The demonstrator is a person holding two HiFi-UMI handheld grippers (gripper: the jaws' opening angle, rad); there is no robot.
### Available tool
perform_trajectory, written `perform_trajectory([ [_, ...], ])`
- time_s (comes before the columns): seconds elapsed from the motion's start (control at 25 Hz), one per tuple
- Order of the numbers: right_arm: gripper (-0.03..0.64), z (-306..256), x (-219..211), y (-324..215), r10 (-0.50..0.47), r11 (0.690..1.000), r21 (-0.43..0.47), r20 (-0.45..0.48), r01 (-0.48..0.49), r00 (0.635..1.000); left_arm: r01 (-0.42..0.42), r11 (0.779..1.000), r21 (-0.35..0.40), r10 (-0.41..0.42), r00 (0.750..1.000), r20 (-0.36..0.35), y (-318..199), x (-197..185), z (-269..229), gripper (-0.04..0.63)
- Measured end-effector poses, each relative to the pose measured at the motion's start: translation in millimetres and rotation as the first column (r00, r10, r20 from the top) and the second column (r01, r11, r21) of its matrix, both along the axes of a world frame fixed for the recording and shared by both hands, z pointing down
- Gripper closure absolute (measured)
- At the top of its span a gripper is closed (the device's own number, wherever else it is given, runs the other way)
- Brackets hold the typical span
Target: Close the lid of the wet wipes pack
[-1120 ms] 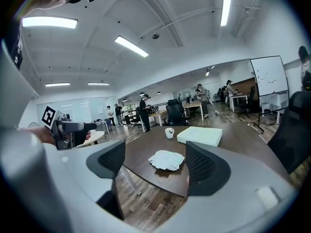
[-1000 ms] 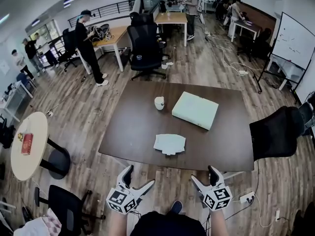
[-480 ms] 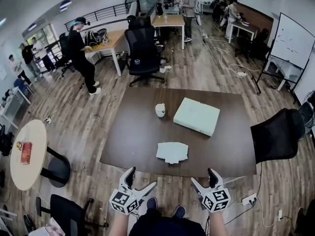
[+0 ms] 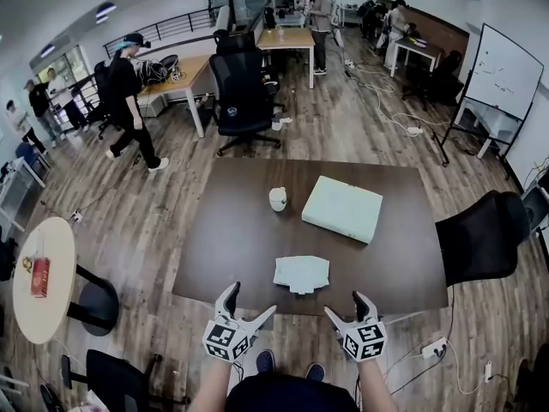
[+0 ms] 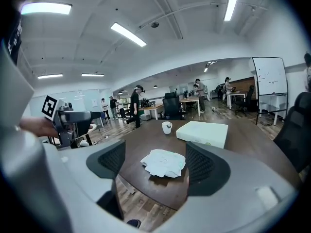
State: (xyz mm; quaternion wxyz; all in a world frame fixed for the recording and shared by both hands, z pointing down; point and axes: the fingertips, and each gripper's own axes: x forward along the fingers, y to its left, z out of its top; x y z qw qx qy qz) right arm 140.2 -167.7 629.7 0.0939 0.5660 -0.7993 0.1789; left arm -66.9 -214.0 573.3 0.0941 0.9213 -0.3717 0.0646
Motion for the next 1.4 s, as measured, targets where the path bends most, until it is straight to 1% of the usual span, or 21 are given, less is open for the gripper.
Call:
perform_trajectory([
  [0.12,0.216,3,-7,-14,-0.038,0.999,0.001,-0.022,0.038,0.999,0.0,1.0,0.003,0.0,1.0,0.01,-14,5,7,0.121],
  [0.32,0.216,18,-12,-33,-0.092,0.996,-0.01,-0.054,0.091,0.994,0.017,1.0,-0.008,-0.017,1.0,0.004,-28,9,19,0.12],
  [0.44,0.211,40,-16,-43,-0.135,0.99,-0.047,-0.096,0.131,0.986,0.019,1.0,-0.011,-0.019,1.0,0.009,-26,12,21,0.12],
  [0.56,0.188,65,-21,-55,-0.193,0.979,-0.096,-0.15,0.18,0.97,0.02,1.0,-0.021,-0.02,1.0,0.011,-26,15,24,0.12],
  [0.68,0.18,94,-30,-68,-0.273,0.958,-0.148,-0.222,0.244,0.936,0.029,0.999,-0.029,-0.028,0.999,0.017,-29,14,28,0.12],
  [0.84,0.153,136,-32,-77,-0.375,0.92,-0.245,-0.318,0.306,0.871,0.036,0.999,-0.022,-0.036,0.999,0.013,-30,14,25,0.12],
  [0.92,0.149,156,-32,-81,-0.414,0.9,-0.29,-0.338,0.325,0.846,0.042,0.999,-0.028,-0.041,0.999,0.007,-30,15,25,0.12],
  [1.04,0.149,179,-35,-89,-0.454,0.877,-0.336,-0.354,0.343,0.818,0.045,0.998,-0.038,-0.045,0.999,-0.004,-32,17,22,0.12],
  [1.2,0.149,197,-39,-98,-0.499,0.856,-0.37,-0.414,0.36,0.761,0.045,0.999,-0.03,-0.045,0.999,0.008,-33,19,20,0.12],
  [1.4,0.149,214,-45,-112,-0.55,0.825,-0.422,-0.447,0.376,0.706,0.07,0.996,-0.051,-0.07,0.998,0.002,-33,10,24,0.12],
])
